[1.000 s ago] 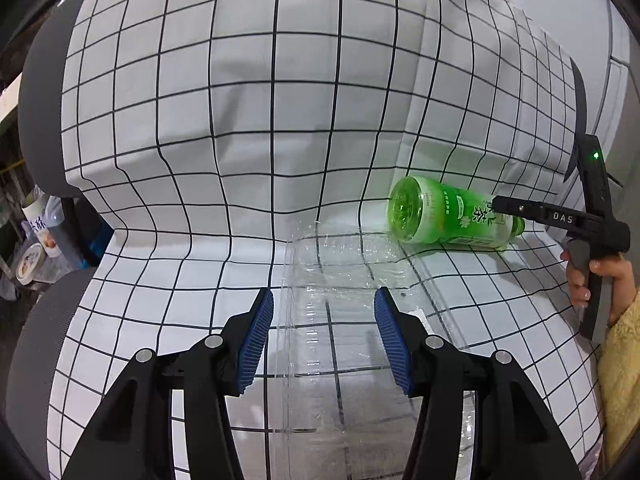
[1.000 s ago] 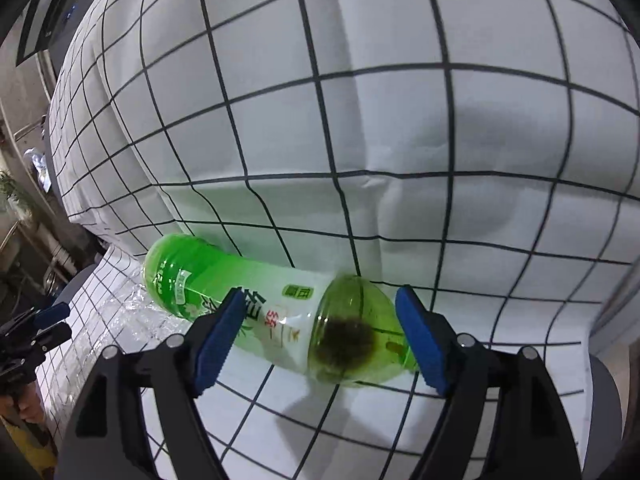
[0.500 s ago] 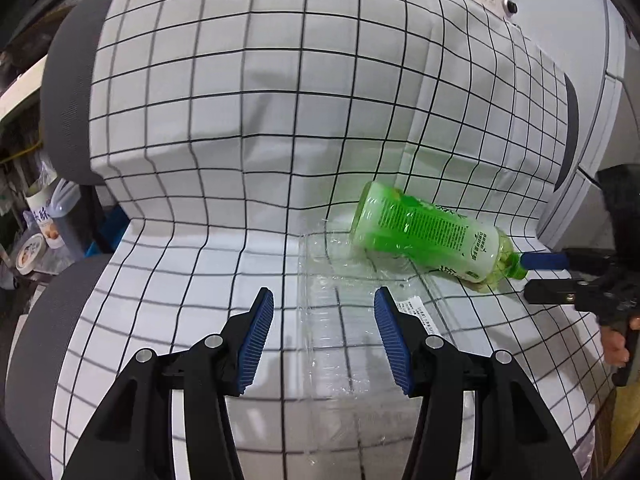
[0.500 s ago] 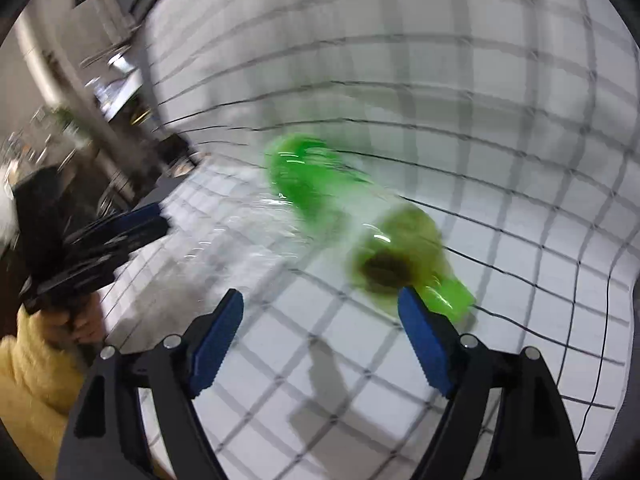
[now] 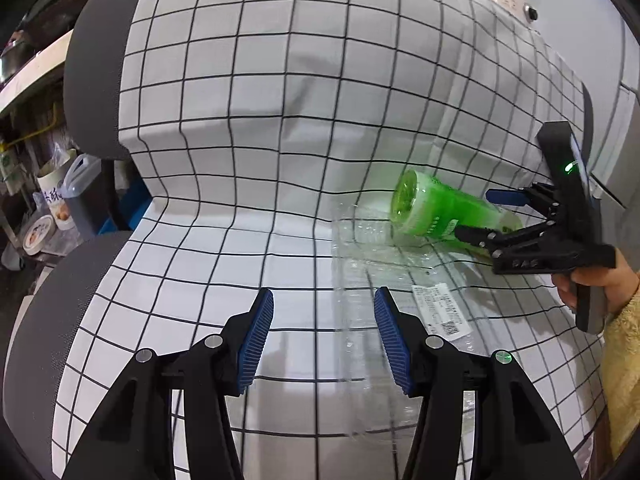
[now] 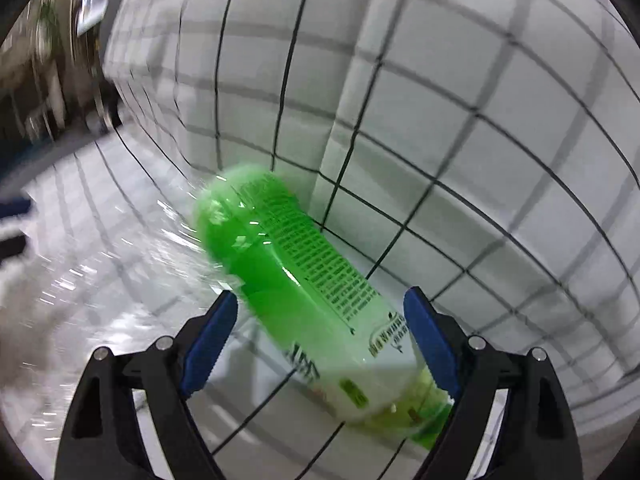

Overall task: Collect trash
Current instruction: 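Grasp the green tea bottle with the right gripper and lift it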

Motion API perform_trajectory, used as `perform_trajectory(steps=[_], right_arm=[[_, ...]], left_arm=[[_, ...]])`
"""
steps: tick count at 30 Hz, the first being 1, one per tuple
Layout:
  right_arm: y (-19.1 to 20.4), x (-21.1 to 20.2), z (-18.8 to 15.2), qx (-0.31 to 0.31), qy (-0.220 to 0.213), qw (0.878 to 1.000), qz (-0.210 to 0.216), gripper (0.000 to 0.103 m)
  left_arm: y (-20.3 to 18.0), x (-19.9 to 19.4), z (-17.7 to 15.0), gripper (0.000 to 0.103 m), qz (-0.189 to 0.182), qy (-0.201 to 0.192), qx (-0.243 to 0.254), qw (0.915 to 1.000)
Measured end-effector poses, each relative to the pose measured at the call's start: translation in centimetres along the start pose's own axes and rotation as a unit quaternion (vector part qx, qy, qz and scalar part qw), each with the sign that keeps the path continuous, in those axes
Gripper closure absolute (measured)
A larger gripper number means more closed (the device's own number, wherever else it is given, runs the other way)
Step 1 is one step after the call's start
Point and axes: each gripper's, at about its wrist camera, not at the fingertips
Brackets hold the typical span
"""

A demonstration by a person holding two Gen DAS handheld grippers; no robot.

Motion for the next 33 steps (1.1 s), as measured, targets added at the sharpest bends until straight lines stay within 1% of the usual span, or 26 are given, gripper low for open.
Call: perform_trajectory(steps=[3, 5, 6, 7, 9, 12, 15, 16, 17, 18, 19, 20, 21, 22, 24, 25, 26, 27, 30, 31, 33], right_arm=[[1.3, 0.5, -0.4, -0.050, -0.005, 0.998, -0.043, 0.019], [1.8, 0.8, -1.3, -0.077, 0.001, 0.994, -0.075, 0.019], [1.7, 0.6, -1.6, -0.072, -0.004, 0.995, -0.073, 0.020], [1.2, 0.4, -1.8, -0.060, 0.003, 0.996, -0.071, 0.023], [0.0, 0.4, -2.2, -0.035, 0.035, 0.996, -0.080, 0.026], [-2.4, -0.5, -2.9, 0.043, 0.081, 0.994, -0.057, 0.030], [-4.6, -3.0, -3.8, 0.141, 0.123, 0.982, -0.002, 0.033], [-5.3, -4.2, -4.3, 0.182, 0.142, 0.972, 0.035, 0.033], [-5.6, -4.9, -4.7, 0.206, 0.154, 0.965, 0.054, 0.033], [-5.9, -5.6, -5.2, 0.235, 0.171, 0.954, 0.073, 0.033], [-6.1, -6.4, -6.0, 0.265, 0.192, 0.941, 0.086, 0.033], [-6.2, -6.9, -6.6, 0.284, 0.200, 0.933, 0.096, 0.033], [-6.2, -7.2, -7.0, 0.295, 0.203, 0.928, 0.105, 0.032], [-5.9, -7.8, -7.6, 0.302, 0.201, 0.925, 0.111, 0.032], [-5.3, -8.7, -8.3, 0.292, 0.179, 0.935, 0.092, 0.031], [-5.1, -8.9, -8.4, 0.284, 0.172, 0.940, 0.077, 0.027], [-4.9, -9.0, -8.7, 0.281, 0.162, 0.943, 0.075, 0.027], [-4.7, -9.1, -9.1, 0.281, 0.160, 0.943, 0.077, 0.027], [-3.7, -9.0, -10.6, 0.282, 0.170, 0.941, 0.076, 0.026], [-3.5, -9.1, -11.0, 0.284, 0.171, 0.940, 0.084, 0.026], [-3.2, -9.6, -11.4, 0.292, 0.172, 0.934, 0.116, 0.026]], left_arm=[[0.5, 0.2, 0.0, 0.049, 0.000, 0.002, -0.008, 1.0000], [0.5, 0.2, -0.1, 0.049, -0.002, 0.002, -0.008, 1.0000], [0.5, 0.2, -0.1, 0.049, -0.003, 0.002, -0.008, 1.0000], [0.4, 0.1, -0.2, 0.049, -0.003, 0.003, -0.007, 1.0000], [0.2, 0.1, -0.3, 0.049, -0.005, 0.003, -0.005, 1.0000], [-0.2, -0.6, -0.6, 0.049, -0.008, 0.001, -0.004, 1.0000], [-0.8, -1.7, -0.9, 0.049, -0.014, -0.005, 0.000, 0.9999], [-1.1, -2.2, -1.0, 0.049, -0.016, -0.007, 0.003, 0.9998], [-1.3, -2.5, -1.1, 0.049, -0.018, -0.009, 0.005, 0.9998], [-1.6, -2.9, -1.3, 0.049, -0.022, -0.011, 0.007, 0.9997], [-1.8, -3.1, -1.4, 0.049, -0.025, -0.011, 0.007, 0.9996], [-2.1, -3.3, -1.5, 0.049, -0.028, -0.012, 0.009, 0.9995], [-2.5, -3.7, -1.7, 0.049, -0.032, -0.013, 0.012, 0.9993], [-2.7, -3.9, -1.9, 0.049, -0.034, -0.013, 0.013, 0.9992], [-3.3, -4.4, -2.3, 0.049, -0.039, -0.015, 0.018, 0.9990], [-3.5, -4.6, -2.4, 0.049, -0.040, -0.015, 0.020, 0.9989], [-3.6, -4.7, -2.6, 0.049, -0.040, -0.014, 0.022, 0.9989], [-3.8, -4.9, -2.8, 0.049, -0.039, -0.014, 0.023, 0.9989], [-3.8, -5.3, -3.2, 0.049, -0.036, -0.012, 0.026, 0.9989], [-3.8, -5.4, -3.4, 0.049, -0.034, -0.011, 0.027, 0.9990], [-3.8, -5.6, -3.6, 0.049, -0.031, -0.011, 0.028, 0.9991]])
Point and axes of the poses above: each gripper's, at about its wrist camera, not at the fingertips, and x roughly the way its jaws point, y to its left, z to its top, and after that the axes turned 15 degrees about -z, right-handed
